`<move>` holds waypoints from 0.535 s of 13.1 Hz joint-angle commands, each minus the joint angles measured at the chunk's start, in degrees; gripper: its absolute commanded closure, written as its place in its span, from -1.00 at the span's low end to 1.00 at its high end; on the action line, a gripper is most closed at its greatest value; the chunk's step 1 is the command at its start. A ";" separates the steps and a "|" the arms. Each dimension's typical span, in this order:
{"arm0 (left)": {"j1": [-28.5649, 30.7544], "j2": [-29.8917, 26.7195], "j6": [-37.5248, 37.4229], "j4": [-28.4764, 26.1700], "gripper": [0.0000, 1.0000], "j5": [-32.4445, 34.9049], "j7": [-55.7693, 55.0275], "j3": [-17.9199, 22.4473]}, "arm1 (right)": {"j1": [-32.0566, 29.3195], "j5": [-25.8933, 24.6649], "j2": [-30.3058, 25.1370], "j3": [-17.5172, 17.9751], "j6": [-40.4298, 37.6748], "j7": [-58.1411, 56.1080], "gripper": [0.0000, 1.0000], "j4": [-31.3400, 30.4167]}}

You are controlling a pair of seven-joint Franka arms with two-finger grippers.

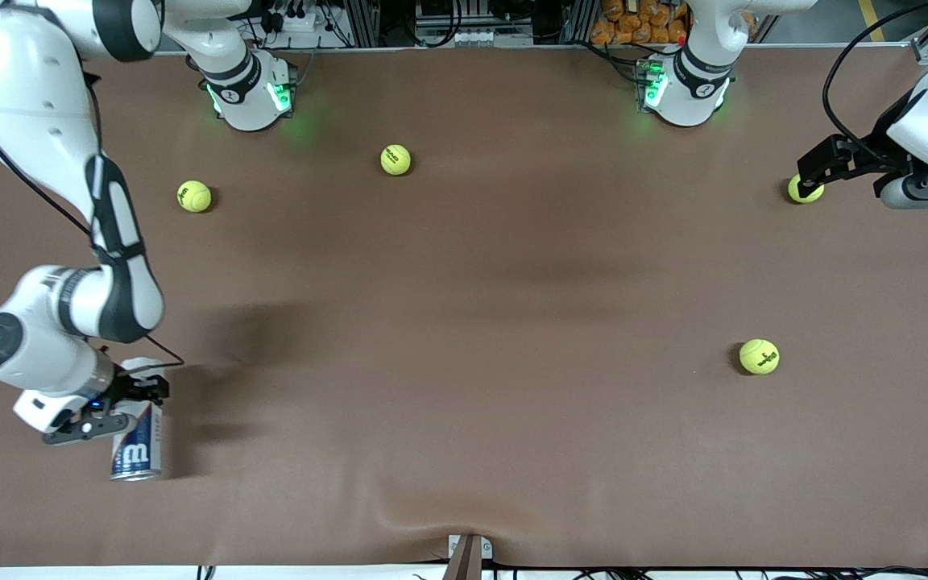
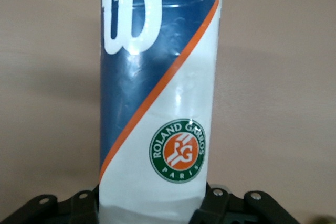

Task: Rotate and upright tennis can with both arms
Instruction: 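Lift the tennis can with the right gripper and carry it to table center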

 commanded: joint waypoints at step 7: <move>0.60 2.24 0.29 0.53 -1.00 1.32 0.02 0.08 | 13.83 0.94 -8.31 9.71 -4.15 -12.77 -0.12 -1.22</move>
